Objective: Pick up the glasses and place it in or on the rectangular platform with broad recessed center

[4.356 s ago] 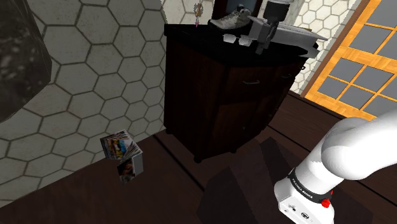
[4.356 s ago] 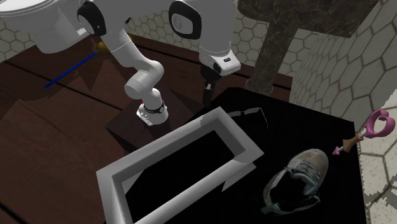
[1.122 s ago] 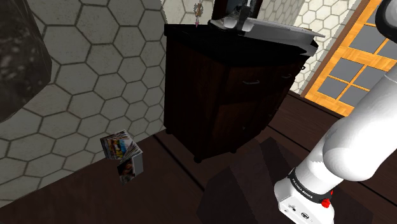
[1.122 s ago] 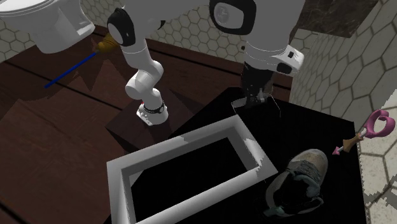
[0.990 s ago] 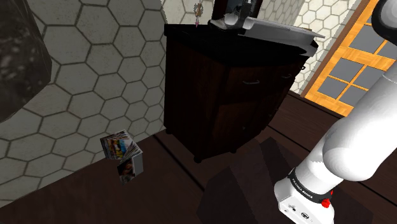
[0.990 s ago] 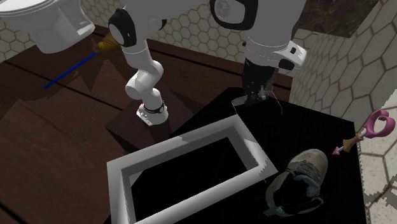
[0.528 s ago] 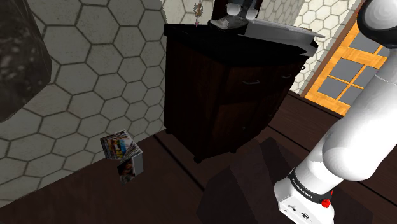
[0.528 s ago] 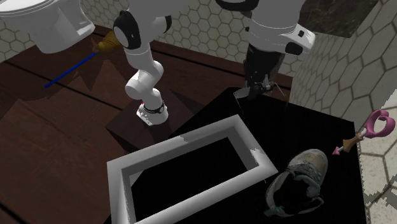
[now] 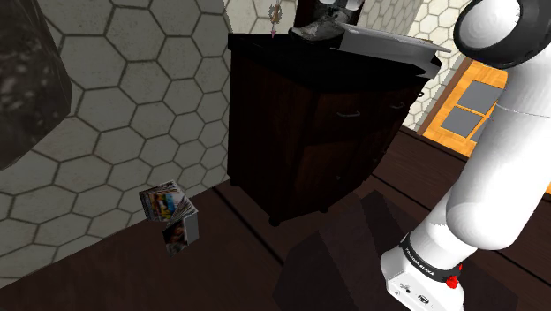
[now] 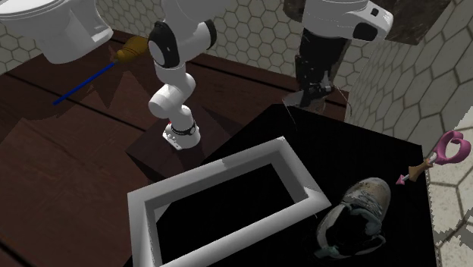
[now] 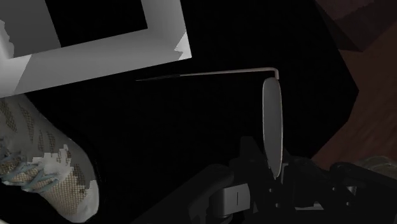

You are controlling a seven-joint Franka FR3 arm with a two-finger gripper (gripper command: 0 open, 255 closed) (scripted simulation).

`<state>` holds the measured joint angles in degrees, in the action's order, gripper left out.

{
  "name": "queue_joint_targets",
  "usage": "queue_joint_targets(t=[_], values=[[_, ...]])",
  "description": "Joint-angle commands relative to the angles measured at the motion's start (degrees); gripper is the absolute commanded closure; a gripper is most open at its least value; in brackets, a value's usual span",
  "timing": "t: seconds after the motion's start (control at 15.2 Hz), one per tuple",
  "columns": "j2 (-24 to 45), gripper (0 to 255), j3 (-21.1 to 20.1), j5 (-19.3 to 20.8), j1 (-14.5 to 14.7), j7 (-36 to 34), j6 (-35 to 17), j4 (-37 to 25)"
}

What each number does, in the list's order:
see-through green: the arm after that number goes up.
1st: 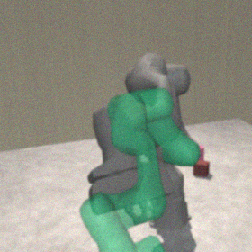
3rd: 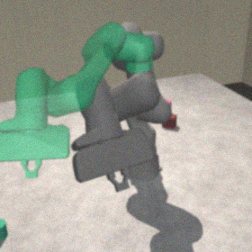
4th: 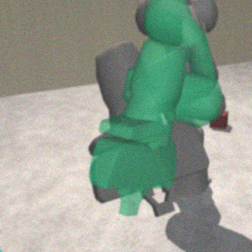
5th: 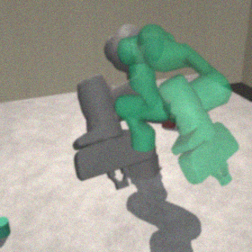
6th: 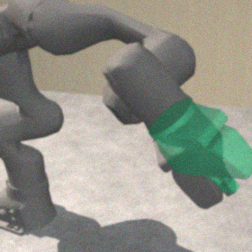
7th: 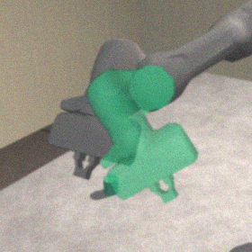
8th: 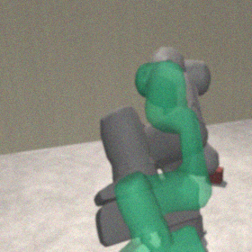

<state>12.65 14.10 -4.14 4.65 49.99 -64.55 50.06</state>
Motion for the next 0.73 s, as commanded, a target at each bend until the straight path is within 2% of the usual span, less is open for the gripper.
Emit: queue_joint_targets(t=[0.0, 0.07, 0.13, 0.33, 0.66], values=[[3.02, 255, 0.17, -1.03, -0.93, 0.16, 3.66, -6.58], [5.75, 255, 0.25, -2.01, -1.91, 0.27, 6.42, -12.03], [6.46, 255, 0.20, -2.24, -2.21, 0.27, 7.12, -13.44], [2.39, 255, 1.42, -1.45, -4.18, 4.38, 4.52, -6.70], [-0.02, 255, 3.86, -1.52, -8.69, 11.53, 3.13, -2.71]])
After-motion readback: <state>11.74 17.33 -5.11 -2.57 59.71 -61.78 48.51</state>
